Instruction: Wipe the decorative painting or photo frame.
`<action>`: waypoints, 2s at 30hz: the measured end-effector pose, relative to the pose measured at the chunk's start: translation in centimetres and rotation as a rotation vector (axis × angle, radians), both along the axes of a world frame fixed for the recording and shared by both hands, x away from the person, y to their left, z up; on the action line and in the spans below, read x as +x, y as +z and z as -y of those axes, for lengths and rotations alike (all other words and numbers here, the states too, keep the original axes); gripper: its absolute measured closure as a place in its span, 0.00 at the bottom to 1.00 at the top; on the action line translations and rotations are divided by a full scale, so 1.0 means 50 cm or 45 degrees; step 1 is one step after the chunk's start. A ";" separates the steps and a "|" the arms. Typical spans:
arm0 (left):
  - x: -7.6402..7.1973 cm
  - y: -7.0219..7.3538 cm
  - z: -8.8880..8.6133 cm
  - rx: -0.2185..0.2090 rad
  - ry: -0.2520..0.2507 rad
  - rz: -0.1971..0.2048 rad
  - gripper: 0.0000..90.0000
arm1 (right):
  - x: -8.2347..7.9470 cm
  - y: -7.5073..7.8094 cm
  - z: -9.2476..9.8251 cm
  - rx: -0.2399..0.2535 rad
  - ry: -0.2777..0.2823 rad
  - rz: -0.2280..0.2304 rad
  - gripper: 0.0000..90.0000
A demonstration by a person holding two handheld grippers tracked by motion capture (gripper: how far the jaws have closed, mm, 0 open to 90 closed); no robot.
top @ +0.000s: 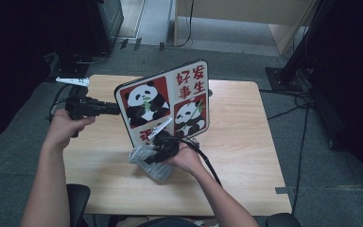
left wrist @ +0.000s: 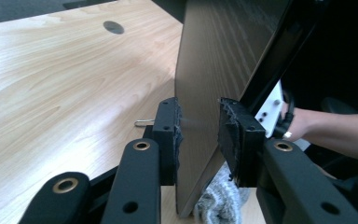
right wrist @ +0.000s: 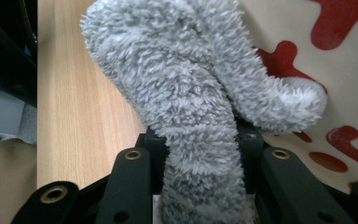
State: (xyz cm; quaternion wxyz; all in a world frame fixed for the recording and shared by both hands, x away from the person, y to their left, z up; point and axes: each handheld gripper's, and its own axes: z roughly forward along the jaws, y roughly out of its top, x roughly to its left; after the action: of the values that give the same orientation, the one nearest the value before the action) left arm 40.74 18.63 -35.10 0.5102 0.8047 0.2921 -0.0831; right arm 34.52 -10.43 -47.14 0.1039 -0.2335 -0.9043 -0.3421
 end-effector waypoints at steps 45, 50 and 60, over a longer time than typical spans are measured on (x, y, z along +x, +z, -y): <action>-0.039 0.009 -0.056 0.037 0.118 0.076 0.43 | -0.003 0.290 -0.096 0.101 0.207 0.245 0.75; -0.046 0.011 -0.067 0.018 0.125 0.082 0.43 | 0.003 0.308 -0.109 0.120 0.220 0.272 0.75; -0.056 0.011 -0.085 0.016 0.156 0.078 0.44 | 0.032 0.345 -0.130 0.117 0.224 0.300 0.75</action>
State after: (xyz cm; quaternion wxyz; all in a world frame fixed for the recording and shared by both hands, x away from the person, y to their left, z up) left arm 37.93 22.87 -34.55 0.5179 0.7907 0.3255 -0.0254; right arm 36.12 -3.93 -29.88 0.0372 -0.1066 -0.9106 -0.3975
